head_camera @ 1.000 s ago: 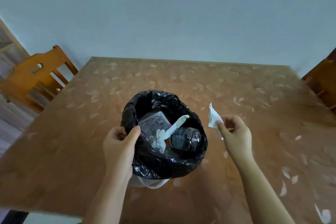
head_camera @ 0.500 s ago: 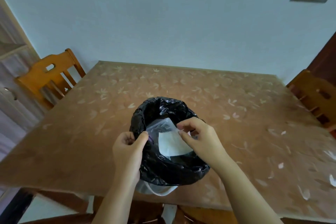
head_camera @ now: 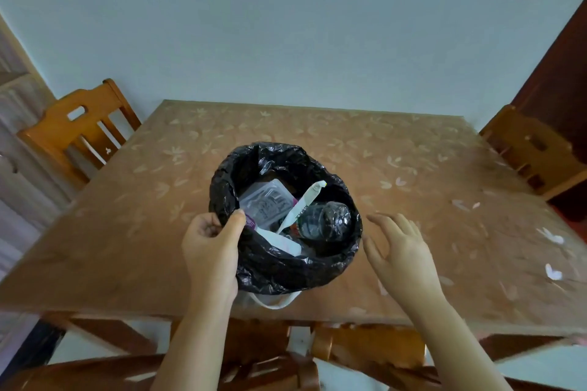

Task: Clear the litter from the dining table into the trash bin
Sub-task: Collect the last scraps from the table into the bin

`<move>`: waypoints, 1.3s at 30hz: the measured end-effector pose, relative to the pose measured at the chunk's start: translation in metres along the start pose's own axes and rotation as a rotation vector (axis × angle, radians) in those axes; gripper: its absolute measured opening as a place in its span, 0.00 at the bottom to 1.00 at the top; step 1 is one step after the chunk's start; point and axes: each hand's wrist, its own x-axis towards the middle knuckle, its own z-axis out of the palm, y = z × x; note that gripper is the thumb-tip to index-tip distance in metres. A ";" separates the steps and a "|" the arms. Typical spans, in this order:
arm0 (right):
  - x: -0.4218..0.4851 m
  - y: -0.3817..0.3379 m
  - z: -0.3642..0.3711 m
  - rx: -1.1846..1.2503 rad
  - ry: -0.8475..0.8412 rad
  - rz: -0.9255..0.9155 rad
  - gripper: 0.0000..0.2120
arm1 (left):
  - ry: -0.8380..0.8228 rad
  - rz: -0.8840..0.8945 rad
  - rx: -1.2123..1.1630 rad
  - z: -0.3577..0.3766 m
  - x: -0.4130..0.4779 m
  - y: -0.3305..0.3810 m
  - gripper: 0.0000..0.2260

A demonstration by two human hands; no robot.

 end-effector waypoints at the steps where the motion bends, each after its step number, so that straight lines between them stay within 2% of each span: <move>1: -0.007 0.001 -0.002 -0.023 -0.011 0.020 0.14 | -0.002 0.016 -0.002 -0.002 -0.003 0.003 0.16; 12: -0.078 -0.001 -0.057 0.010 0.060 -0.031 0.15 | 0.045 0.312 0.007 -0.026 -0.101 0.052 0.16; 14: -0.098 0.002 -0.070 0.032 0.063 -0.066 0.15 | 0.055 0.324 -0.013 -0.034 -0.129 0.062 0.13; 20: -0.158 0.013 -0.109 0.107 0.043 -0.145 0.16 | 0.117 0.314 -0.068 -0.061 -0.217 0.078 0.11; 25: -0.216 0.013 -0.123 0.180 0.018 -0.131 0.15 | 0.160 0.289 -0.061 -0.097 -0.276 0.081 0.15; 34: -0.339 0.006 -0.129 0.121 -0.058 -0.074 0.15 | 0.175 0.133 0.001 -0.197 -0.351 0.066 0.13; 39: -0.422 -0.023 -0.117 0.046 -0.077 -0.050 0.15 | 0.149 0.017 0.026 -0.277 -0.381 0.043 0.13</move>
